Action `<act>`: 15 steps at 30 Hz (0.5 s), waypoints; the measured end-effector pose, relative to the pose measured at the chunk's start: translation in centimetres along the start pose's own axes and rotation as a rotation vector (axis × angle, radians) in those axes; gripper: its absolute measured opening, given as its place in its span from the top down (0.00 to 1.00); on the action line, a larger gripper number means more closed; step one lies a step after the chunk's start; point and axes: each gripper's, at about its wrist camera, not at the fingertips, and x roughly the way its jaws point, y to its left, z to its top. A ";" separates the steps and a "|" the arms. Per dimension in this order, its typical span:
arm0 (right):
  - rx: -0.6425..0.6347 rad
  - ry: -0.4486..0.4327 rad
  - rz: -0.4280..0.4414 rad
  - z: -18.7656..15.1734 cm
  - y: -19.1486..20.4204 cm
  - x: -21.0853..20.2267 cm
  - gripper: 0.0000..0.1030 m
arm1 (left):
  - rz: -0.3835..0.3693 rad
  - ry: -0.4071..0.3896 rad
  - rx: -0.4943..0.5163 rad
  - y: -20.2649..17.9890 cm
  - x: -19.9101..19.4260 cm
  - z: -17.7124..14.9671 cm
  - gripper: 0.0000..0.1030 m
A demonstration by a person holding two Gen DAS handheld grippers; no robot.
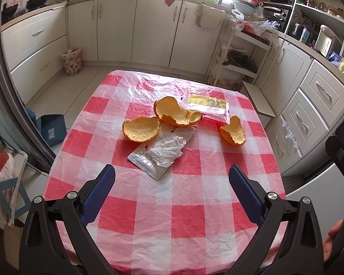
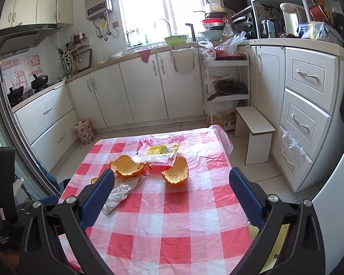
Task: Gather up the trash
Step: 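Bring both open tools back over the table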
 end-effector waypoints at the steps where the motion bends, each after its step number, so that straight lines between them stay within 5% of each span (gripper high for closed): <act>1: 0.001 0.000 -0.001 0.0 0.0 0.0 0.07 | 0.001 0.001 0.002 0.0 0.0 0.0 0.08; 15: -0.005 0.031 0.003 -0.7 0.0 0.9 0.07 | 0.019 0.026 0.020 0.8 1.0 -0.3 0.08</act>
